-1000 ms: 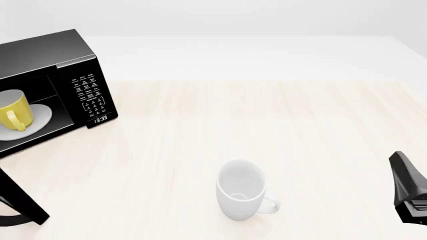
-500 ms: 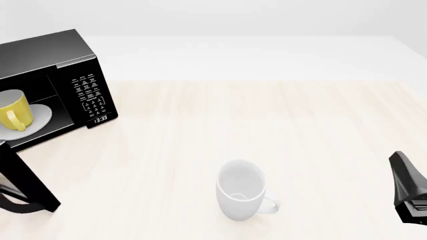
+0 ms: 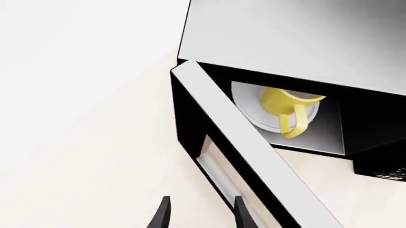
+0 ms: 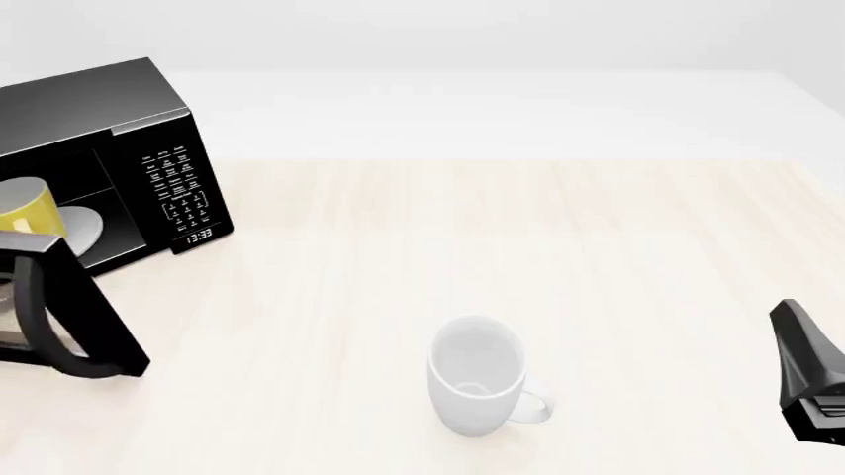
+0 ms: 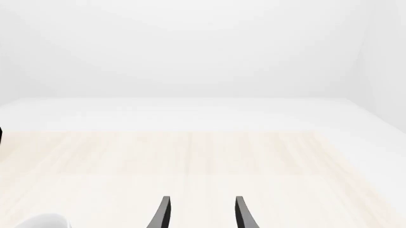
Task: Put the yellow and white mug in the microwave and close it.
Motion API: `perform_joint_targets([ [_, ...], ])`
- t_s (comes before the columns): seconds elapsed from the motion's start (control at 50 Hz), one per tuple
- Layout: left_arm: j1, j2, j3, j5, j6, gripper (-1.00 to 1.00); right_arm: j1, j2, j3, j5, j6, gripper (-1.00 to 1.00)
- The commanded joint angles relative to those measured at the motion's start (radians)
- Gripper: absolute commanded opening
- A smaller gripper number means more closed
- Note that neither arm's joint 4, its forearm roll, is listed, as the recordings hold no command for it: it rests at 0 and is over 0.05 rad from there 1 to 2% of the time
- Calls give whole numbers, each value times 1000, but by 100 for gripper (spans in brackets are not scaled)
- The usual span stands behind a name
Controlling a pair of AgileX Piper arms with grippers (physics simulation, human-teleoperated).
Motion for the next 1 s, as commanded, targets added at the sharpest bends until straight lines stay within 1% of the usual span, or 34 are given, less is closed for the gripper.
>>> perform_joint_targets([
  [0.02,-38,8,-10,-7,-22,100,0,0,0,0,0,100],
  [0.52,-79,8,-34,-16,-33,100,0,0,0,0,0,100],
  [0.72,-98,15,-38,-34,-33,100,0,0,0,0,0,100],
  [0.8,-118,16,-35,-48,-33,100,0,0,0,0,0,100],
  [1.0,-141,49,-49,-73,-37,100,0,0,0,0,0,100],
])
